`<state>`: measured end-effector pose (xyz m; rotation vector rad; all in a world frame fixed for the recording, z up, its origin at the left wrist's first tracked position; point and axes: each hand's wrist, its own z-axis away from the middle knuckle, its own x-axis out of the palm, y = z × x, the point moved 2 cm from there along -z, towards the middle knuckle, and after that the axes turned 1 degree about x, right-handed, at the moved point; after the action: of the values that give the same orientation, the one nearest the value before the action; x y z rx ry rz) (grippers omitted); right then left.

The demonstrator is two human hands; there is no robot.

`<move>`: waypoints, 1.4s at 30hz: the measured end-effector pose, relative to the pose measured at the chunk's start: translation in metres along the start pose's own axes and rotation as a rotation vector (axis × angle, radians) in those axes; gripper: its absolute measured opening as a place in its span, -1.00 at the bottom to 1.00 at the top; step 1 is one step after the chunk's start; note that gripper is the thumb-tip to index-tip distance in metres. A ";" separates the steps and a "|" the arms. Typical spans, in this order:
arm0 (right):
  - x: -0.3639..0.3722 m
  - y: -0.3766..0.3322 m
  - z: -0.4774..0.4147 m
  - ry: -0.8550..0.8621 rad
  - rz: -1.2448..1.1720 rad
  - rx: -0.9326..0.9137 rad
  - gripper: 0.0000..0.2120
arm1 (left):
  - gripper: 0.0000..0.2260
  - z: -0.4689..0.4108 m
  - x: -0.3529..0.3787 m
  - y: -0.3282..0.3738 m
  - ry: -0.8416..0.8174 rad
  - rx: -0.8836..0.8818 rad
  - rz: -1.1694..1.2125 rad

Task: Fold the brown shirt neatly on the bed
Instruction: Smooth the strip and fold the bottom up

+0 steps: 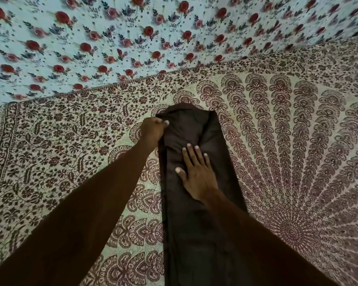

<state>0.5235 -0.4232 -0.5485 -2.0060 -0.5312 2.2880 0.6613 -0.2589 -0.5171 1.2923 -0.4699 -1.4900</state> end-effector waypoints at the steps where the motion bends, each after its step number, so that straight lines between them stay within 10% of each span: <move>1: 0.000 0.002 -0.001 0.008 0.011 -0.001 -0.32 | -0.83 -0.008 0.003 -0.002 -0.009 -0.022 0.052; 33: 0.006 -0.010 0.002 0.012 0.151 -0.245 -0.32 | -0.69 -0.033 -0.001 -0.018 0.223 0.092 -0.050; 37: 0.002 -0.007 0.029 0.038 0.115 -0.142 -0.35 | -0.73 0.040 0.005 -0.025 0.440 0.414 -0.282; 42: 0.006 0.013 0.071 0.028 0.092 0.099 -0.33 | -0.53 0.123 0.030 -0.084 0.198 0.609 -0.602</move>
<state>0.4560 -0.4489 -0.5511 -2.0530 -0.3240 2.2843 0.5199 -0.2948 -0.5582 2.1837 -0.4400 -1.7427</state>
